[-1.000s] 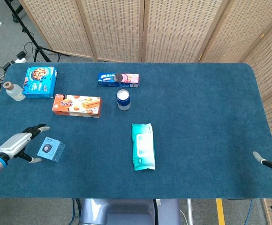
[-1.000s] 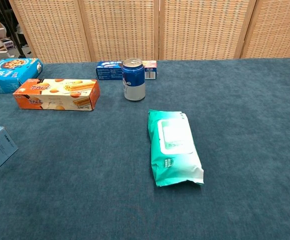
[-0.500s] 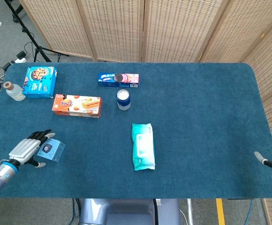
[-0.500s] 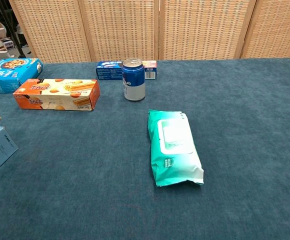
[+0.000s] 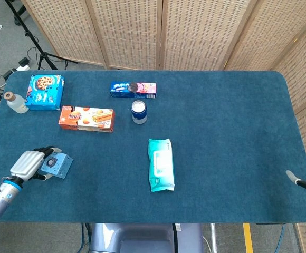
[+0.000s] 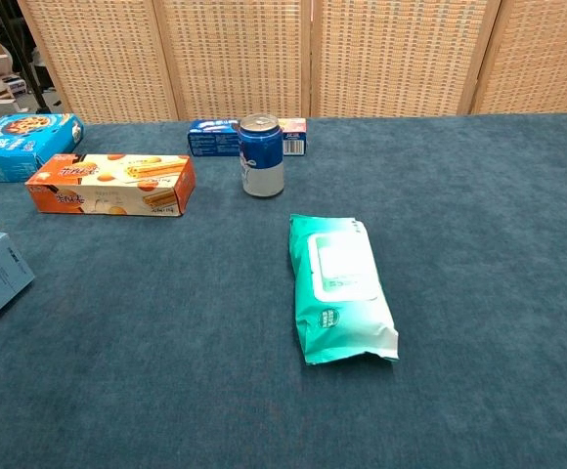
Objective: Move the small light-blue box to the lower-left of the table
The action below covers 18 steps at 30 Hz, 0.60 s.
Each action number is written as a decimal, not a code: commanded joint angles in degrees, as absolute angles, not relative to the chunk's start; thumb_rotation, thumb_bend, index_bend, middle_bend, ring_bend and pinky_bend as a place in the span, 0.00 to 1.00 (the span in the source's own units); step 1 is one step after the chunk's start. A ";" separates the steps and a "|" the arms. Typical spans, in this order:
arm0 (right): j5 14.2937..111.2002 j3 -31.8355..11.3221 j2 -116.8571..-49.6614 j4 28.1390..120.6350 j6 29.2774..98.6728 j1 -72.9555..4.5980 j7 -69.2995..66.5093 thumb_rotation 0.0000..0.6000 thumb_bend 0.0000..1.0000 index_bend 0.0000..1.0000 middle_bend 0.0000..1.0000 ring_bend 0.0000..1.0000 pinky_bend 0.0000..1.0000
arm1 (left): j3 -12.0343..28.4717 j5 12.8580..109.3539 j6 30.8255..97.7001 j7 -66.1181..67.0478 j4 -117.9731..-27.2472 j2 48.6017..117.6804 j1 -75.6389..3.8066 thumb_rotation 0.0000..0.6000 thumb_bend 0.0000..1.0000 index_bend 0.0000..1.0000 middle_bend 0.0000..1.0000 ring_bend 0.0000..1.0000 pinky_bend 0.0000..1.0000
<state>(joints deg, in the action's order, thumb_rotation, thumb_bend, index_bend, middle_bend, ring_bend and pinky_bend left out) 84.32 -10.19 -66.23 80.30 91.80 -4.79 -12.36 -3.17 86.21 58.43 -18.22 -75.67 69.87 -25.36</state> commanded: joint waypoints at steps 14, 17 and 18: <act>84.60 -9.96 -66.59 80.41 91.48 -5.07 -11.18 1.00 0.00 0.00 0.00 0.00 0.00 | -8.57 92.54 34.62 -35.82 -94.17 45.98 -39.06 1.00 0.34 0.47 0.38 0.35 0.34; 84.72 -9.93 -66.65 80.52 91.54 -5.12 -10.84 1.00 0.00 0.00 0.00 0.00 0.00 | -9.31 91.74 24.74 -37.05 -94.88 44.56 -43.89 1.00 0.35 0.50 0.39 0.35 0.34; 84.67 -9.93 -66.69 80.53 91.49 -5.13 -10.77 1.00 0.00 0.00 0.00 0.00 0.00 | -9.44 91.06 20.78 -38.11 -95.23 44.50 -45.77 1.00 0.35 0.51 0.40 0.35 0.34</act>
